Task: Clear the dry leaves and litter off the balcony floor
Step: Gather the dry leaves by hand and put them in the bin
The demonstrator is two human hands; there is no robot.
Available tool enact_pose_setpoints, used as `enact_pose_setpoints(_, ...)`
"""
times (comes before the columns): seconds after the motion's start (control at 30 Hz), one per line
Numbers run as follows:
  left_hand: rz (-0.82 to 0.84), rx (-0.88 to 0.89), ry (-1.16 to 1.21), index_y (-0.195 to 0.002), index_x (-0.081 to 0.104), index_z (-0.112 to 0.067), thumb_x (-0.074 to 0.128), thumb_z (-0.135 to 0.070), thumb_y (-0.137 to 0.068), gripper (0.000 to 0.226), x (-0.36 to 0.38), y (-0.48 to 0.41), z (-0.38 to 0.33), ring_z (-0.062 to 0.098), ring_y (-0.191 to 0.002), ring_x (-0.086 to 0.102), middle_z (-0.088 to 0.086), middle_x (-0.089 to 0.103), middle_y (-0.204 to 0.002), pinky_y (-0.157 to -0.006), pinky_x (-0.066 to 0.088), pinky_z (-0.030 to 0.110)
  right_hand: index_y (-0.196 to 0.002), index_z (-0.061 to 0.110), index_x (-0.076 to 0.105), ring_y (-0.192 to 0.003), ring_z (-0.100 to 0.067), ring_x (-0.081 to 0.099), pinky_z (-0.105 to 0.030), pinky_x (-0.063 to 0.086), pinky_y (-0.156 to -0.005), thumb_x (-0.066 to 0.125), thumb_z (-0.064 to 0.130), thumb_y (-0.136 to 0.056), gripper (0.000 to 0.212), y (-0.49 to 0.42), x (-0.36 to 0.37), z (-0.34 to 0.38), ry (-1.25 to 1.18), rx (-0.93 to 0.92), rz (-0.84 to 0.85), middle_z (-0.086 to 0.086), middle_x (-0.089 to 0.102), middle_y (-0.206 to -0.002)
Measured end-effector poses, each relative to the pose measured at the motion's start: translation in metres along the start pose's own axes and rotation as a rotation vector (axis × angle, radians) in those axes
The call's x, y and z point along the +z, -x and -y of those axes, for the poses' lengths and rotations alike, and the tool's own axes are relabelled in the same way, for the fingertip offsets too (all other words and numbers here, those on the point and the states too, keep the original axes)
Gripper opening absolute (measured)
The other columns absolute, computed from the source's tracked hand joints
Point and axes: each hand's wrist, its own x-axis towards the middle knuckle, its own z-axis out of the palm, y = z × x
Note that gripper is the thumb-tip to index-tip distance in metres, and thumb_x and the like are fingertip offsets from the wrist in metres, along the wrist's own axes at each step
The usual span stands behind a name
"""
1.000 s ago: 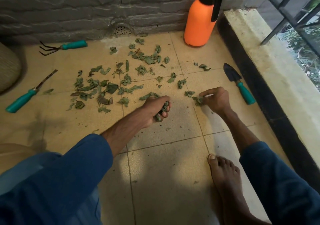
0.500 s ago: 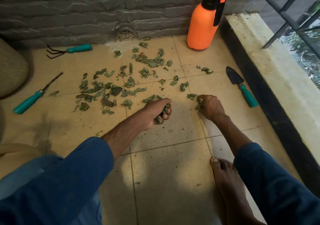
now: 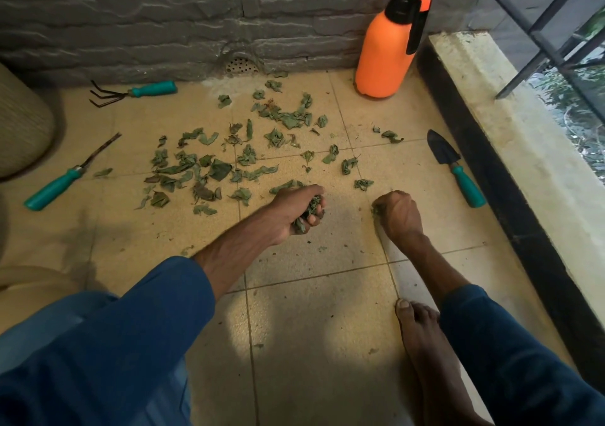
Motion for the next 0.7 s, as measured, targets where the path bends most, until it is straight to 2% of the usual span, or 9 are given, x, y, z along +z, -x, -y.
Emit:
enact_pose_setpoints(0.17,-0.008,0.014,0.001,-0.08,0.064,-0.013,0.064,-0.028,-0.1,0.025,-0.003,0.001,-0.001,0.009,-0.045,0.045,-0.002,0.057,-0.06,-0.035,0.028,0.016,-0.105,0.005,0.077,-0.092,-0.018,0.068,-0.021,0.051,-0.079,0.073,0.0,-0.088,0.018,-0.021,-0.013,0.004,-0.155,0.039,0.004,-0.01,0.074,-0.107)
enact_pose_setpoints(0.23,-0.013,0.017,0.007,-0.08,0.064,-0.013,0.064,-0.028,-0.1,0.024,-0.006,0.001,0.0,0.009,-0.045,0.046,-0.002,0.057,-0.061,-0.035,0.028,0.016,-0.103,0.008,0.079,-0.092,-0.019,0.068,-0.024,0.053,-0.08,0.077,0.003,-0.085,0.019,-0.033,-0.018,0.009,-0.18,0.01,-0.036,-0.008,0.075,-0.105)
enact_pose_setpoints(0.33,-0.019,0.017,0.015,-0.079,0.064,-0.013,0.063,-0.028,-0.1,0.025,-0.009,0.0,0.002,0.009,-0.044,0.045,-0.002,0.056,-0.063,-0.035,0.027,0.016,-0.102,0.008,0.079,-0.095,-0.023,0.068,-0.036,0.058,-0.088,0.079,0.003,-0.084,0.019,-0.049,-0.022,0.021,-0.195,-0.007,-0.029,-0.008,0.075,-0.104)
enact_pose_setpoints(0.4,-0.023,0.019,0.014,-0.079,0.064,-0.013,0.064,-0.028,-0.099,0.025,-0.011,0.0,0.002,0.009,-0.043,0.046,-0.002,0.056,-0.063,-0.036,0.027,0.016,-0.101,0.005,0.079,-0.097,-0.022,0.067,-0.03,0.055,-0.087,0.078,0.001,-0.083,0.019,-0.055,-0.021,0.03,-0.174,-0.005,-0.008,-0.009,0.074,-0.105)
enact_pose_setpoints(0.5,-0.032,0.023,0.018,-0.08,0.065,-0.013,0.065,-0.028,-0.098,0.023,-0.015,-0.001,0.003,0.01,-0.043,0.046,-0.001,0.057,-0.063,-0.036,0.028,0.016,-0.099,0.003,0.078,-0.089,-0.016,0.067,-0.021,0.051,-0.077,0.077,-0.001,-0.084,0.016,-0.056,-0.008,0.041,-0.162,0.035,0.039,-0.009,0.073,-0.104)
enact_pose_setpoints(0.63,-0.038,0.03,0.022,-0.082,0.065,-0.013,0.065,-0.029,-0.099,0.023,-0.018,-0.003,0.003,0.01,-0.043,0.046,-0.001,0.057,-0.064,-0.035,0.028,0.016,-0.097,0.006,0.076,-0.085,-0.018,0.068,-0.032,0.061,-0.08,0.072,-0.002,-0.087,0.013,-0.047,0.012,0.048,-0.123,0.063,-0.011,-0.011,0.073,-0.101)
enact_pose_setpoints(0.7,-0.039,0.025,0.023,-0.082,0.065,-0.013,0.065,-0.029,-0.099,0.024,-0.019,-0.003,0.003,0.01,-0.043,0.047,-0.001,0.057,-0.064,-0.035,0.028,0.016,-0.099,0.005,0.076,-0.087,-0.019,0.069,-0.031,0.06,-0.083,0.07,-0.003,-0.088,0.015,-0.041,0.012,0.051,-0.118,0.04,-0.029,-0.01,0.073,-0.103)
